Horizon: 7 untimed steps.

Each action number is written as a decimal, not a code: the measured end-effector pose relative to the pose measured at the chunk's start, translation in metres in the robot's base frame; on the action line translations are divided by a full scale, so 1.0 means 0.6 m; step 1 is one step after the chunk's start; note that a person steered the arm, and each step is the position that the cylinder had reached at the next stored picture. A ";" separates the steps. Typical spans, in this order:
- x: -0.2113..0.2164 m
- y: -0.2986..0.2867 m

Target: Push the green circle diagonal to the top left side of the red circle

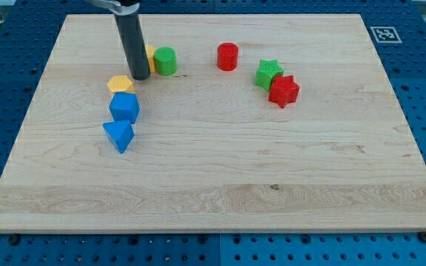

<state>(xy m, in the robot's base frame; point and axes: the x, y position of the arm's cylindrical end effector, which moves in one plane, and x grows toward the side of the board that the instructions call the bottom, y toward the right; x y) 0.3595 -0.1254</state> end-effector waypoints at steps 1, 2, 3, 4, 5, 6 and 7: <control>-0.005 0.018; -0.020 0.045; -0.038 0.083; -0.064 0.126; -0.073 0.193; -0.068 0.293; -0.068 0.354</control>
<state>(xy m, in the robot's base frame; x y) 0.3190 0.0869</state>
